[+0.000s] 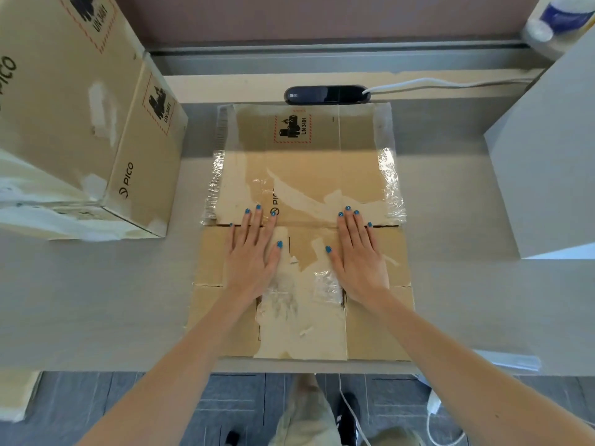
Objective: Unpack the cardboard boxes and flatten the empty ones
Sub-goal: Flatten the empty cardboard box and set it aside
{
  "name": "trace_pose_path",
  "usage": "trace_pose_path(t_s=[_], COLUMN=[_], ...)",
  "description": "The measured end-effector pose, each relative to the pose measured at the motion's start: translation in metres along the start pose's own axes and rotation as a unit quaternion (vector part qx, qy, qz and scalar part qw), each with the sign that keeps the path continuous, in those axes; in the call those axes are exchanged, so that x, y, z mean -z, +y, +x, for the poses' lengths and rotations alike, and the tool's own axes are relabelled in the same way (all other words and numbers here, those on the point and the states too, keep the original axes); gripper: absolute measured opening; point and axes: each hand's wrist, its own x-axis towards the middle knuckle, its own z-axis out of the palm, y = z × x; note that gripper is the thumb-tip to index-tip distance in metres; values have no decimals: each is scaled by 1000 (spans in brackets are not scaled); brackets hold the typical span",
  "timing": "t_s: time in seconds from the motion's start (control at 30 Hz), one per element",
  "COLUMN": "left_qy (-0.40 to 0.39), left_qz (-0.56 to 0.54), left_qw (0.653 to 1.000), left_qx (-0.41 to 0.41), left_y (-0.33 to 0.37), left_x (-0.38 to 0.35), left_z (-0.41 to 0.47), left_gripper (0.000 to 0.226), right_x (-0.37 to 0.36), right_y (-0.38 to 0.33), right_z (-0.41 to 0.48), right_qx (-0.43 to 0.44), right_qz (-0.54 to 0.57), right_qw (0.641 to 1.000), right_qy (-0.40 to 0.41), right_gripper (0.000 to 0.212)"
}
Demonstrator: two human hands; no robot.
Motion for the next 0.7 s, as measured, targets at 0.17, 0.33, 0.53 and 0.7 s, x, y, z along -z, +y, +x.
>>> trace_pose_path(t_s=[0.17,0.33,0.53,0.7], left_qy=[13,-2,-116,-101], left_qz=[9,39,-19,-74], left_qw=[1000,999,993,992], left_qx=[-5,-3,0,-24], left_y=[-2,0,-4,-10], left_x=[-2,-3,17,31], left_z=[6,10,31,-7], left_gripper=[62,63,62,65], right_x=[-3,-2,14,27], right_y=[-2,-3,2,-4], right_z=[4,8,27,-7], right_qx=[-3,-7,3,9], right_qz=[11,8,19,43], right_qw=[1000,1000,996,996], right_qy=[17,3,-87,-80], right_gripper=[65,64,68,60])
